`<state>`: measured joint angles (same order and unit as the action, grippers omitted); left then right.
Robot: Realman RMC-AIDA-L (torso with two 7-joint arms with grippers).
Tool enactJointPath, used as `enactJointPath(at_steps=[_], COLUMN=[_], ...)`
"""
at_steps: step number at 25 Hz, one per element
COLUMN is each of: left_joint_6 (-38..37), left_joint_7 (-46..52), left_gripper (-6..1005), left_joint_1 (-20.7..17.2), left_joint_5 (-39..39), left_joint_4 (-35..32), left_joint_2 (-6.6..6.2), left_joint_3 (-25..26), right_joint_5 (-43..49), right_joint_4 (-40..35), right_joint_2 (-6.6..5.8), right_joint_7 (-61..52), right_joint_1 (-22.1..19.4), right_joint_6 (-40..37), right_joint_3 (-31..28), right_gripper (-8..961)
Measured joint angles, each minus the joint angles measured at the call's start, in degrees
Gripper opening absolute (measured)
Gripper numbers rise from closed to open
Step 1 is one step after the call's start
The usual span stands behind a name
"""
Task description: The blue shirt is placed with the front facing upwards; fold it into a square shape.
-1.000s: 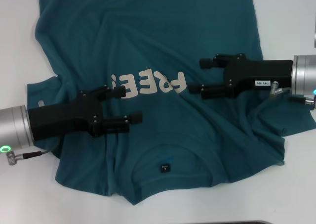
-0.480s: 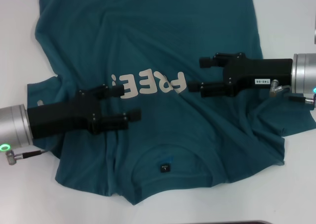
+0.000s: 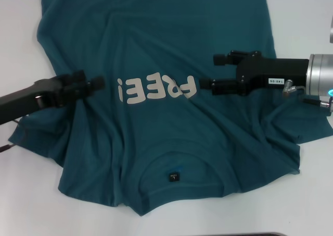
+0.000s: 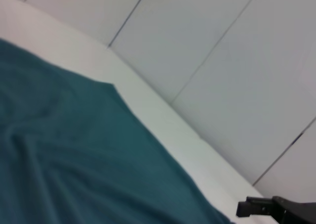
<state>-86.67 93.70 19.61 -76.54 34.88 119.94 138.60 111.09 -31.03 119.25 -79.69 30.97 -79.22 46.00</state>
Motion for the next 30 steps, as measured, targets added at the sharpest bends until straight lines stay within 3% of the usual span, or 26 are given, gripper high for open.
enactJointPath(at_steps=[9, 20, 30], left_joint_6=[-0.1, -0.2, -0.4], left_joint_7=[12.8, 18.4, 18.6], left_gripper=[950, 950, 949], left_joint_1=[-0.6, -1.8, -2.3], left_joint_5=[7.2, 12.7, 17.7], left_joint_4=[6.9, 8.4, 8.3], left_joint_2=[-2.22, -6.68, -7.64], left_joint_3=[0.1, 1.8, 4.7], right_joint_5=[-0.9, -2.3, -2.3], right_joint_4=[0.1, 0.0, 0.0], right_joint_2=[0.19, 0.18, 0.09], right_joint_7=[0.2, 0.2, 0.0], right_joint_1=[0.5, 0.3, 0.7], right_joint_6=[1.0, 1.6, 2.2], right_joint_3=[0.0, -0.1, -0.1], right_gripper=[914, 914, 914])
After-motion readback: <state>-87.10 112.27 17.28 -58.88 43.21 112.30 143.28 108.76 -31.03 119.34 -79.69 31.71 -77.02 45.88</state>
